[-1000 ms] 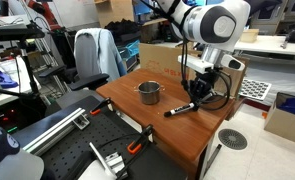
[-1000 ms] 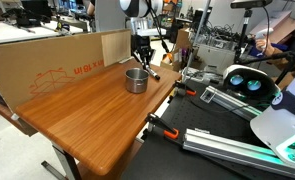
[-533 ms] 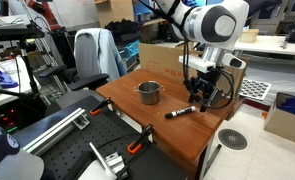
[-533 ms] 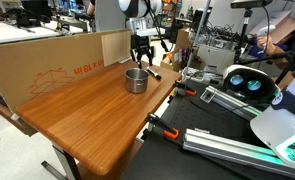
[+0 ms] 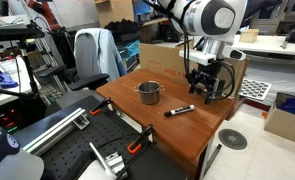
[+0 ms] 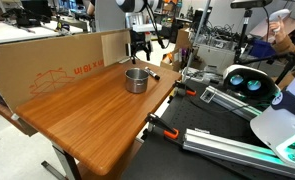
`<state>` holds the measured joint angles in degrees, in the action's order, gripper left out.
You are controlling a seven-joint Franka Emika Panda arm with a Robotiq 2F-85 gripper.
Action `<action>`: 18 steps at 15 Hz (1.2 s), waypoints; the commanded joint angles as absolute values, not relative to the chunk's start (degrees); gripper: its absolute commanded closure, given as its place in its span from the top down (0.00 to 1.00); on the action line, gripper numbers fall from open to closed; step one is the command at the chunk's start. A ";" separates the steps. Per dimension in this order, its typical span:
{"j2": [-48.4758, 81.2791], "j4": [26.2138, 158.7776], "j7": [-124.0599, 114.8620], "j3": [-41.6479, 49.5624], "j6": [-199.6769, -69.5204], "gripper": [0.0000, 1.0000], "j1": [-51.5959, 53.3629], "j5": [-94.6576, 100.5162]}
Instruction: Remove the black marker from the silver pot
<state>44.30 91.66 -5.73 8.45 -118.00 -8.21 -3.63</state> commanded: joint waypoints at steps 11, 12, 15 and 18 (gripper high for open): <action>29.03 96.55 -7.33 6.64 -117.91 1.00 -2.72 1.45; 28.56 97.26 -7.24 6.61 -117.93 1.00 -2.72 1.58; 28.51 97.91 -7.08 6.63 -118.18 1.00 -2.78 1.71; 28.51 97.91 -7.06 6.63 -118.22 1.00 -2.78 1.74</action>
<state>28.51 98.07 -6.84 7.41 -118.42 -2.08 1.32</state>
